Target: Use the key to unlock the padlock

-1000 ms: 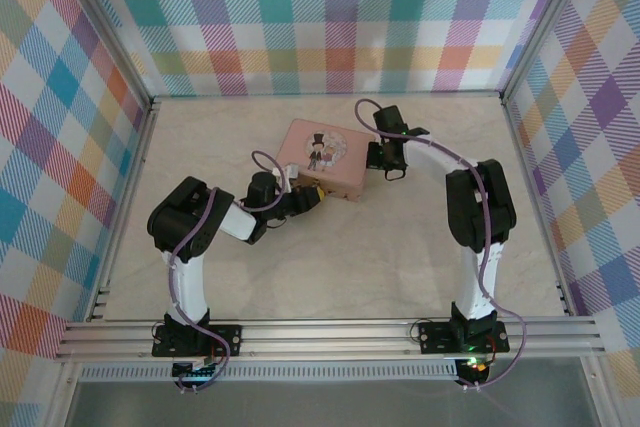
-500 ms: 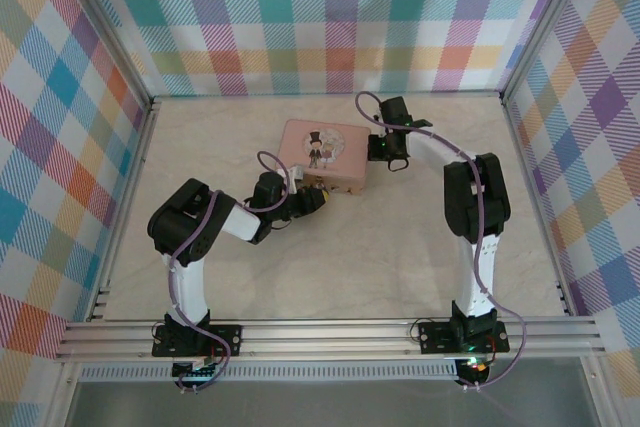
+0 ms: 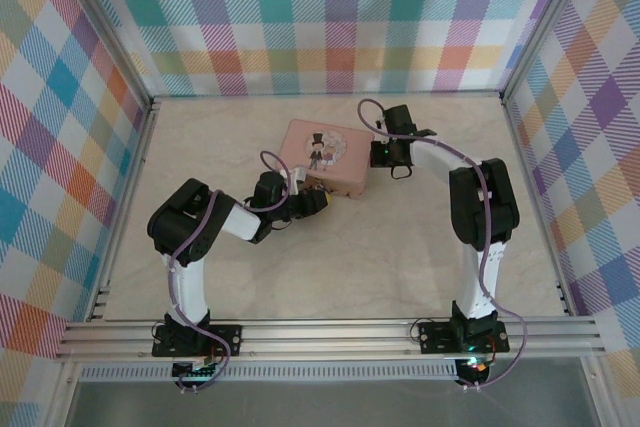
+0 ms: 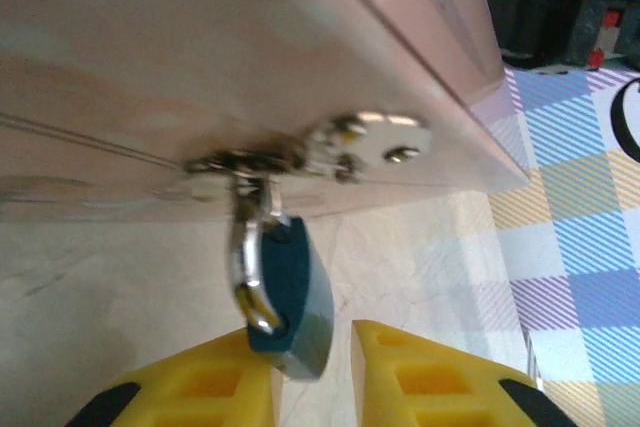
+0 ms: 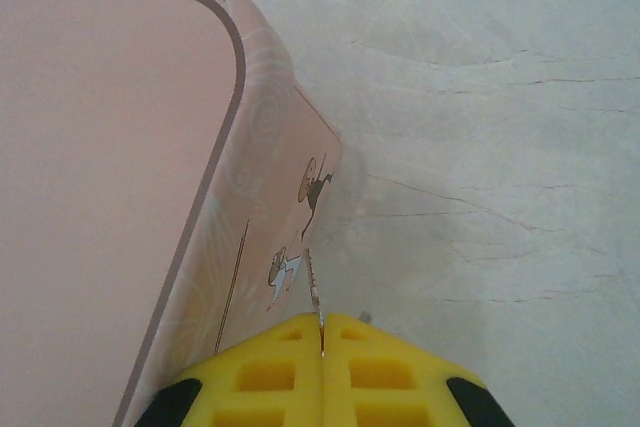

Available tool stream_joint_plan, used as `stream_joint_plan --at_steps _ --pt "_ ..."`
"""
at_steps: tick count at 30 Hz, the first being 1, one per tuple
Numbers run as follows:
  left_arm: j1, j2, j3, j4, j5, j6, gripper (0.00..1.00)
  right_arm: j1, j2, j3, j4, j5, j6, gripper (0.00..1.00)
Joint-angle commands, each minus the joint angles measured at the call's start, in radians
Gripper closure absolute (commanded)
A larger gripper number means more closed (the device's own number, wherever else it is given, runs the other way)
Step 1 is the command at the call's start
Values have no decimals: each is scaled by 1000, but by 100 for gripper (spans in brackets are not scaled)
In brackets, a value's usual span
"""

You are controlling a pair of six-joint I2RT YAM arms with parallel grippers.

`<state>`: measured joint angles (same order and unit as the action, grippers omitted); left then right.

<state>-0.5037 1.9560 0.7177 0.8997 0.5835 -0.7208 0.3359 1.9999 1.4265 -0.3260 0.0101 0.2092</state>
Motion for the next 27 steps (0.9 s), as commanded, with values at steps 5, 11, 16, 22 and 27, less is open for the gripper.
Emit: stream_joint_plan --at_steps 5,11,16,22,27 --pt "24 34 21 -25 61 -13 70 77 -51 -26 54 -142 -5 100" --pt "63 30 25 -7 39 -19 69 80 -66 -54 66 -129 -4 100" --pt "63 -22 -31 16 48 -55 68 80 -72 -45 43 -81 2 100" --pt "63 -278 -161 -224 -43 43 57 75 -111 -54 18 -23 35 100" --pt "65 -562 -134 -625 -288 162 30 73 -174 -90 -10 19 63 100"
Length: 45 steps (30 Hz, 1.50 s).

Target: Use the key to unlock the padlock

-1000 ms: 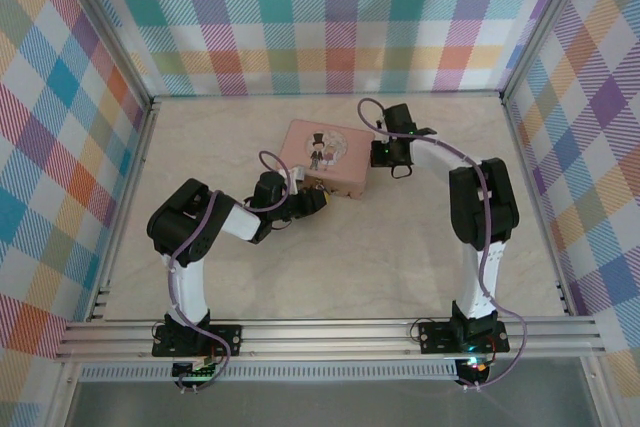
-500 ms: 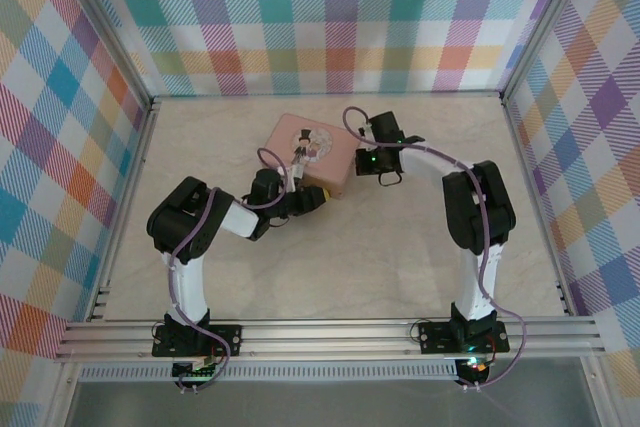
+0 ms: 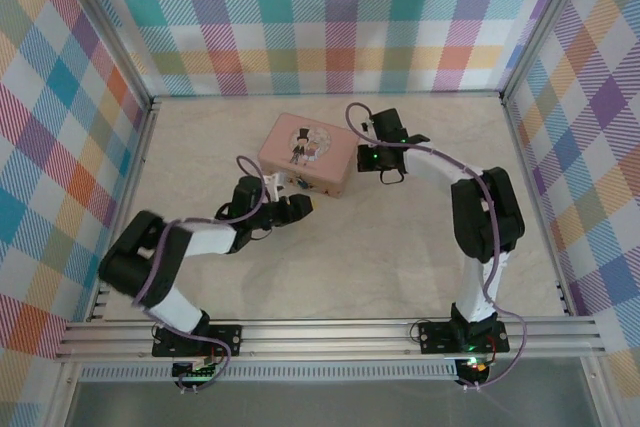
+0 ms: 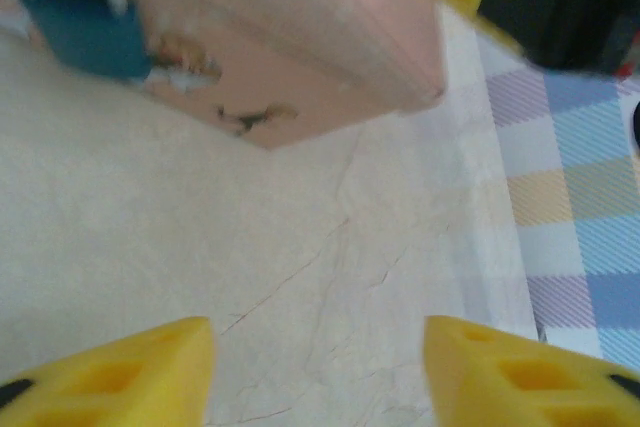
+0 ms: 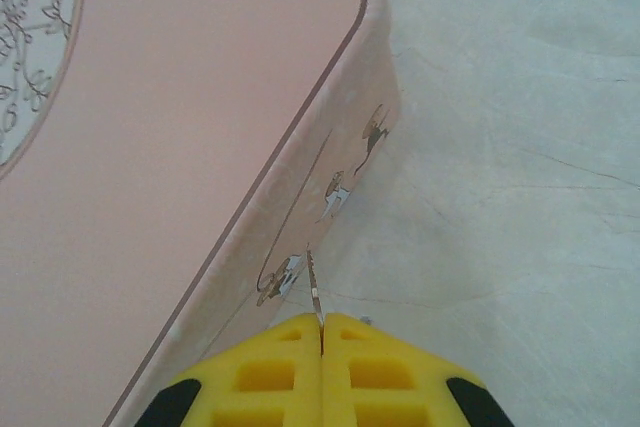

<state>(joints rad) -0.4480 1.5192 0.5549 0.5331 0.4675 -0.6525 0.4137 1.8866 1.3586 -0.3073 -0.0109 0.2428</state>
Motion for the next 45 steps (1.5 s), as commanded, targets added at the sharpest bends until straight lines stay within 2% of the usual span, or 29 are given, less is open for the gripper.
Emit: stream_joint_plan --at_steps 1,4,8,12,16,24,28,32,39,45 --pt "17 -168 53 -328 -219 108 26 -4 -76 -32 -33 54 37 100" --pt "65 -221 157 -499 -331 135 13 -4 -117 -67 -41 84 54 100" --pt "187 -116 323 -572 -325 155 13 -4 -149 -95 -34 92 74 100" --pt "237 65 525 -647 -392 218 15 -4 -157 -110 -28 91 91 100" --pt "290 244 693 -652 -345 234 15 -5 -161 -124 0 73 96 100" --pt "320 466 860 -603 -125 228 17 -19 -132 -100 -9 100 108 100" --pt "317 479 822 -496 7 175 17 -27 -81 -57 -23 131 112 100" --pt "298 454 756 -436 77 144 20 -36 -19 -10 -30 148 118 100" --pt "232 313 567 -351 78 101 21 -39 62 82 -64 150 84 100" --pt "183 180 408 -311 40 90 22 -39 72 89 -65 129 72 100"
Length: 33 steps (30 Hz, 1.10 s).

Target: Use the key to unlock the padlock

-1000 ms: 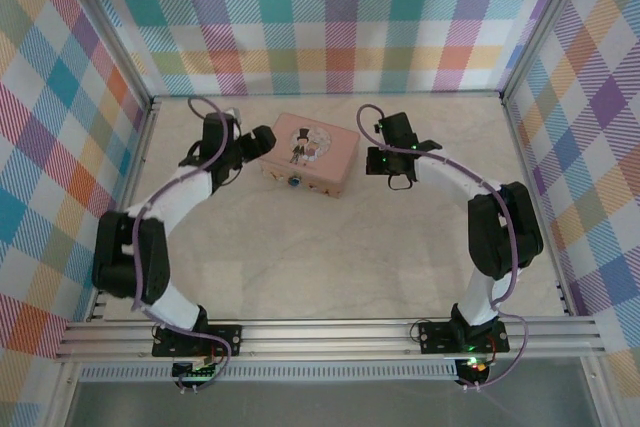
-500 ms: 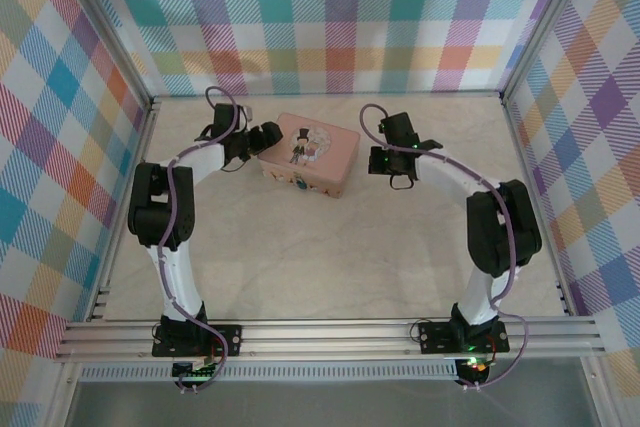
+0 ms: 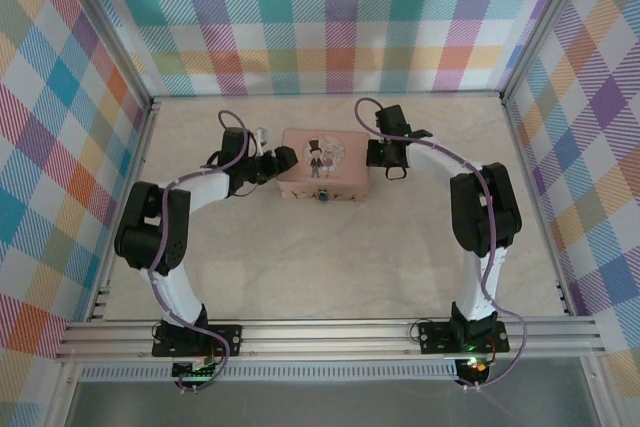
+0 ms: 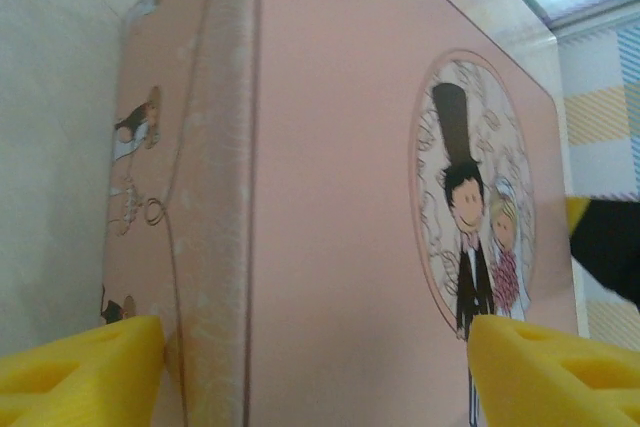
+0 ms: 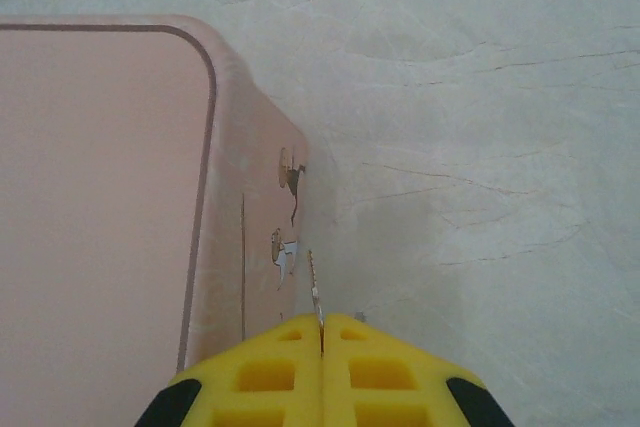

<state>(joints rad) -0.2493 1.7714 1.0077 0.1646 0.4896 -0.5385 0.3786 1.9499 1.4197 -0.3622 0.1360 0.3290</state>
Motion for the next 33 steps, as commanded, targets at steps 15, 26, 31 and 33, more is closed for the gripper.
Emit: stream_joint_plan --at_steps 15,26,31,33 --pt "-185 -473 -475 235 -164 31 0 11 3 10 -9 -52 -2 100" --pt "-360 -179 -504 643 -275 110 1 62 3 -2 5 -56 51 100" --pt "-369 -35 -467 742 -316 107 3 77 5 0 6 -56 55 100" --pt "-375 -5 -459 782 -333 120 4 80 6 1 4 -55 54 100"
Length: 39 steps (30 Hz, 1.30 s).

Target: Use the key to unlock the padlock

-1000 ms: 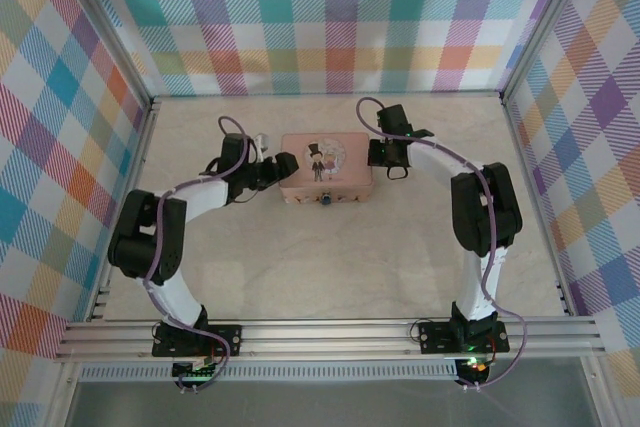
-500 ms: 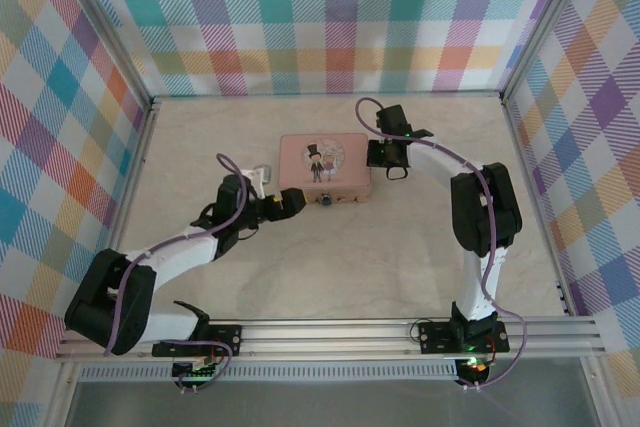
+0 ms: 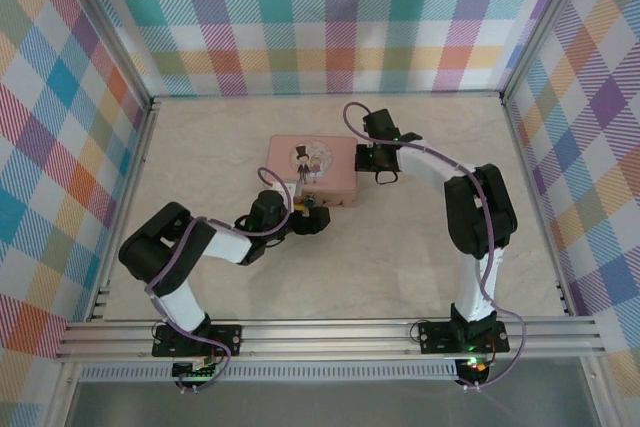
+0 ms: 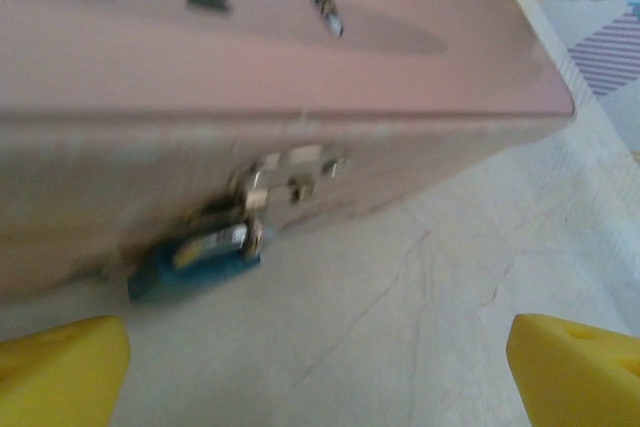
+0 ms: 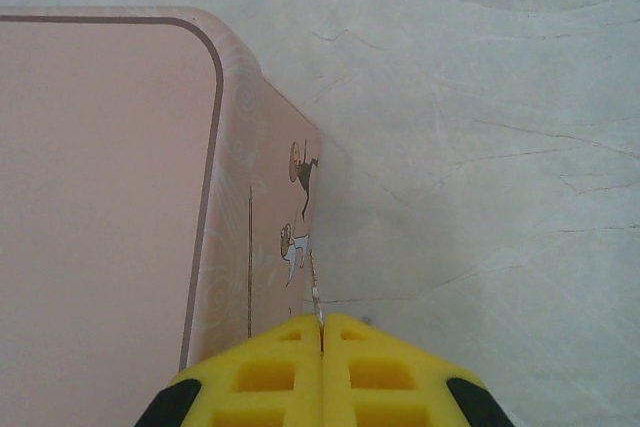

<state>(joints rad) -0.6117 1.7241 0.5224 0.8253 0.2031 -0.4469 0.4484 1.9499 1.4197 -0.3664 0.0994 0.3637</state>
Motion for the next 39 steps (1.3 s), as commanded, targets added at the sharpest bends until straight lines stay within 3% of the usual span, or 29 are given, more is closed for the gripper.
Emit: stream_joint_plan --at_steps 1,4,8,17,22,28,39 --pt "-15 53 30 130 -64 39 4 11 7 3 10 -18 20 100" --pt "-18 70 34 151 -121 68 3 13 8 8 5 -20 14 100" --pt "-19 90 62 139 -116 110 3 16 7 11 6 -17 11 100" --pt "-12 96 135 111 113 171 11 18 27 6 9 -13 7 100" --pt "30 101 151 108 157 111 14 18 26 6 9 -14 7 100" --pt "123 151 126 291 283 -66 18 17 17 2 8 -9 4 100" --pt "144 155 69 394 313 -111 25 18 23 -6 16 -6 4 100"
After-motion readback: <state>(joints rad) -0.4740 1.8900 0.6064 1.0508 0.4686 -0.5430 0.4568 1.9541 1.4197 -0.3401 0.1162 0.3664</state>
